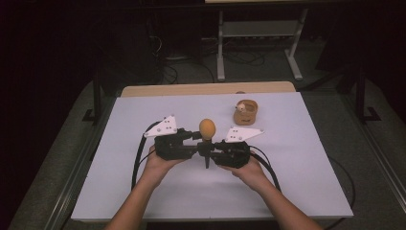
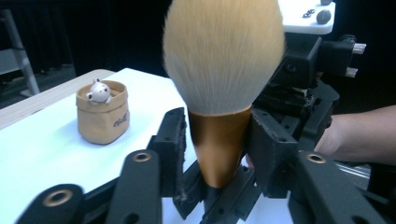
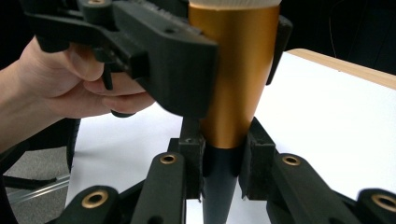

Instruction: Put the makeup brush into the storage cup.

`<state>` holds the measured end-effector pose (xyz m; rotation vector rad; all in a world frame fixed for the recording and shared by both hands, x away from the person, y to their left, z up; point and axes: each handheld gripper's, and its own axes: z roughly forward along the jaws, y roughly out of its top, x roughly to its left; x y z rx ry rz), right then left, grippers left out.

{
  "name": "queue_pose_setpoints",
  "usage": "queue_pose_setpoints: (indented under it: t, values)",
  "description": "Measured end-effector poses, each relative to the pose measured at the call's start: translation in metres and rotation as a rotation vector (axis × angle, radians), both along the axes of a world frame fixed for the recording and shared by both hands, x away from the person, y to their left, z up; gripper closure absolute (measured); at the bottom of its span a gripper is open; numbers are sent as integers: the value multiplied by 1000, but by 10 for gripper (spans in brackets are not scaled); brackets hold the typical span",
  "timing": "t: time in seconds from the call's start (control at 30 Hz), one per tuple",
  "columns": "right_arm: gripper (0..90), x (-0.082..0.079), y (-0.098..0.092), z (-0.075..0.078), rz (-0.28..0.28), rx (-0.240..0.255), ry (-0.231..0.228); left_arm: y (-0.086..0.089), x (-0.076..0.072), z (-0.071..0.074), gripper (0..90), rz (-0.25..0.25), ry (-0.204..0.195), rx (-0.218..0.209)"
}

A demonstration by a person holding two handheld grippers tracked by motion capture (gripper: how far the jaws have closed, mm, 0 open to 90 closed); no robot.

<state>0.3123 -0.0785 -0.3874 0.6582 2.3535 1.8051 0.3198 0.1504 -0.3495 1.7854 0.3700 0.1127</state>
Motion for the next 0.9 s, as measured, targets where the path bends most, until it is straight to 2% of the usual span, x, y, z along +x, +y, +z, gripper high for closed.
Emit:
queue_pose_setpoints:
  t: [0.2,0.33,0.53,0.63,0.83,0.9]
  values:
    - [731,2,-3,0,-12,-2,5,6,0,2,450,1,8,3]
    - [731,2,-5,1,-21,-7,2,11,-4,1,340,38,-5,6]
    - [731,4,-9,2,-37,-11,-2,21,-8,0,243,54,0,15]
    - [731,4,-9,2,-38,-15,-4,31,-13,-3,194,83,-15,15]
    - [731,5,-8,1,-35,-22,-6,46,-22,-8,133,110,-20,-2]
    - [731,4,-8,1,-36,-22,-8,50,-25,-9,131,114,-36,-4]
